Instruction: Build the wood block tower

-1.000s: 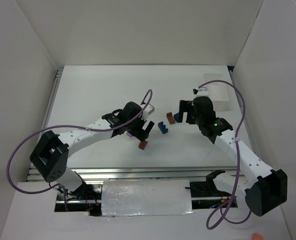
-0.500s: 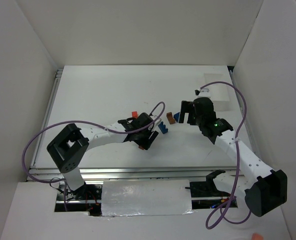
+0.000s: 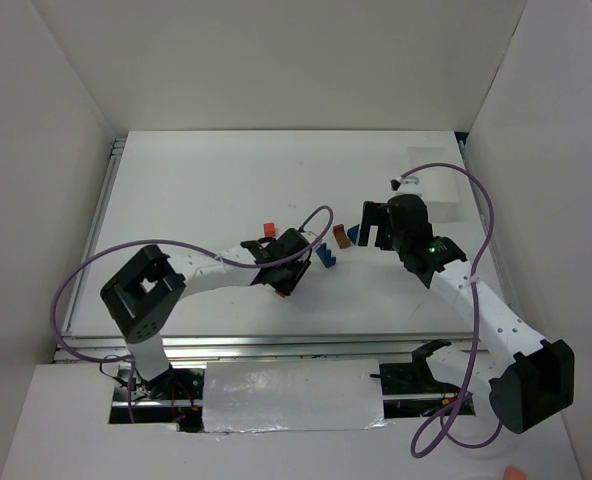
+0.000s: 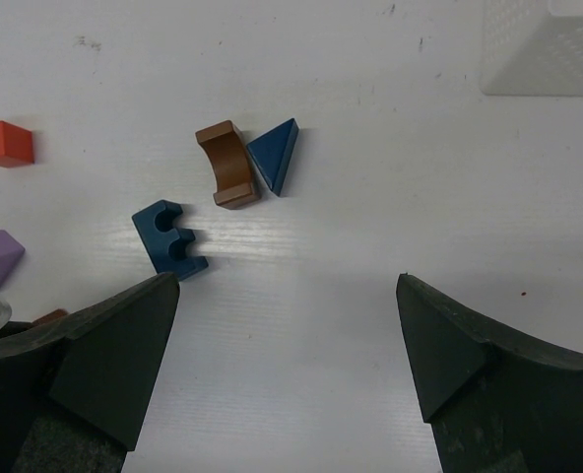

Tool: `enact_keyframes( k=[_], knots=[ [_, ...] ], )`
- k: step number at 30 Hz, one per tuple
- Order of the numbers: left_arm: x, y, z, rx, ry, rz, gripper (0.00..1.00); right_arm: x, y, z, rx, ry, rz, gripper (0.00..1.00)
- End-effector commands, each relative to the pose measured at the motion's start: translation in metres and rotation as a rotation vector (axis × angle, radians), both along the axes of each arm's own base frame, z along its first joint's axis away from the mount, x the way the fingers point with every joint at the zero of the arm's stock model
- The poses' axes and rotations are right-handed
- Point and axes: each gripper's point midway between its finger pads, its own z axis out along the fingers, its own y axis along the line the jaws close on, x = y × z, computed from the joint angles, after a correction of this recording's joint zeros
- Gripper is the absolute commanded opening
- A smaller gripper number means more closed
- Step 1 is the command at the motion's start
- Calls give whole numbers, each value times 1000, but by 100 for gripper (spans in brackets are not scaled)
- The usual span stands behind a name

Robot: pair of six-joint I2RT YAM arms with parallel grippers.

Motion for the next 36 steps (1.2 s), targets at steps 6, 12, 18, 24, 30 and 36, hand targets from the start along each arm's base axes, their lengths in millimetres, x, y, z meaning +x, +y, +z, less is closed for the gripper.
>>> enact_keyframes(
  k=[6,12,18,24,30,36],
  knots=[
    [-6,39,30,32,-108,72,19,1,0,3,6,-20,4,100],
    [-12,81,20,123,-150,164,13,2,1,3,2,-18,17,100],
    [0,102,20,111,-185,238,17,3,3,4,-5,-10,28,100],
    [12,96,26,-16,-189,169,23,6,6,2,-14,-5,43,100],
    [11,86,19,-26,-162,82,23,7,-1,1,-41,-4,18,100],
    [5,87,17,-32,-137,77,24,7,-3,2,-39,-19,17,100]
  ],
)
